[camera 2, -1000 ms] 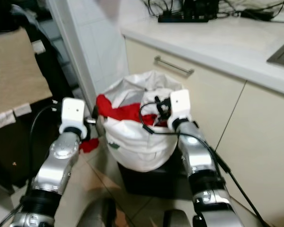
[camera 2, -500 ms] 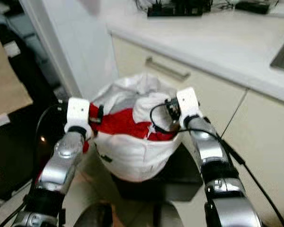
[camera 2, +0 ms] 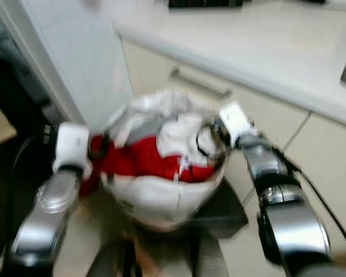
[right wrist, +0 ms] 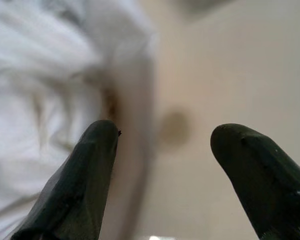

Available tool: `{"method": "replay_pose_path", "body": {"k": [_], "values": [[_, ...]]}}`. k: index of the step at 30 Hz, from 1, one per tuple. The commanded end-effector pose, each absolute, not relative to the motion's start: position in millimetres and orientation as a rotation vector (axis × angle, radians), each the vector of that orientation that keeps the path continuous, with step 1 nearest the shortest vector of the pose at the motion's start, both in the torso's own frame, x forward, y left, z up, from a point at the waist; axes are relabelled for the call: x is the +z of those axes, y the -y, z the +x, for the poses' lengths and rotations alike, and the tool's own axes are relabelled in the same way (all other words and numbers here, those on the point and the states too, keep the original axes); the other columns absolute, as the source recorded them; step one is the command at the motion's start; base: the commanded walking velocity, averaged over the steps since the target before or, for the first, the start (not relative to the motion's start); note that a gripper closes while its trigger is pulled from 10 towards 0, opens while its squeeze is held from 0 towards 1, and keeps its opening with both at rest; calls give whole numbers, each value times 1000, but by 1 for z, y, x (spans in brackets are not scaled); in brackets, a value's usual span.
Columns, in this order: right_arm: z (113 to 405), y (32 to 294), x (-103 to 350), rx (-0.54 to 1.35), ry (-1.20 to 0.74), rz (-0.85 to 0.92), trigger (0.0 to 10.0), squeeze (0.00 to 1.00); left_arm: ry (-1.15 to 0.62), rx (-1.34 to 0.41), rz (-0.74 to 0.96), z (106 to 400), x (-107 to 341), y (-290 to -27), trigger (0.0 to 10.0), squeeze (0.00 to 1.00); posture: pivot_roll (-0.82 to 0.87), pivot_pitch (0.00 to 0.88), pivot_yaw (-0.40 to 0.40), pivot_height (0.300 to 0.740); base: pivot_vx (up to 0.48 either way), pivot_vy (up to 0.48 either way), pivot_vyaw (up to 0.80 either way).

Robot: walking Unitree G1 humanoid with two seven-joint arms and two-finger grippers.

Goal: Clothes washing

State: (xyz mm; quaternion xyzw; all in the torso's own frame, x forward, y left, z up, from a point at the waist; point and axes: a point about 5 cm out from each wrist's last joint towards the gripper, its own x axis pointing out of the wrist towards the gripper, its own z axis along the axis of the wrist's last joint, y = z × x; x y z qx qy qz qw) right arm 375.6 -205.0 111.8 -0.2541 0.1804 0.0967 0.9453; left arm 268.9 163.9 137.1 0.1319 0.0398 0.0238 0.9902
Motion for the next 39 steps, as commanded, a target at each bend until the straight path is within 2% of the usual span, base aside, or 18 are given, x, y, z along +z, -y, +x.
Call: {"method": "replay_pose_path", "body": {"k": [1, 12, 18, 23, 24, 29, 37, 39], "values": [[375, 197, 105, 231, -401, -524, 10000, 0, -84, 67, 276, 263, 144, -170, 10000, 0, 20, 219, 71, 663, 0, 0, 0], [382, 177, 116, 347, -328, -610, 10000, 0, -142, 118, 302, 224, 152, -179, 10000, 0, 84, 284, 40, 663, 0, 0, 0], [394, 165, 148, 311, -120, -737, 10000, 0, -124, 137, 303, 221, 157, -178, 10000, 0, 81, 271, 23, 663, 0, 0, 0], [398, 161, 165, 275, -24, -677, 10000, 0, -122, 133, 287, 224, 158, -173, 10000, 0, 51, 250, 14, 663, 0, 0, 0], [396, 163, 163, 254, -30, -606, 10000, 0, -124, 120, 277, 227, 155, -169, 10000, 0, 30, 241, 10, 663, 0, 0, 0], [390, 162, 155, 272, -39, -562, 10000, 0, -131, 101, 258, 233, 150, -160, 10000, 0, -1, 226, 7, 663, 0, 0, 0], [390, 168, 148, 293, -75, -589, 10000, 0, -133, 89, 253, 232, 149, -157, 10000, 0, 8, 234, 11, 663, 0, 0, 0], [391, 172, 144, 279, -112, -615, 10000, 0, -138, 98, 273, 223, 152, -162, 10000, 0, 53, 277, 12, 663, 0, 0, 0]]}}
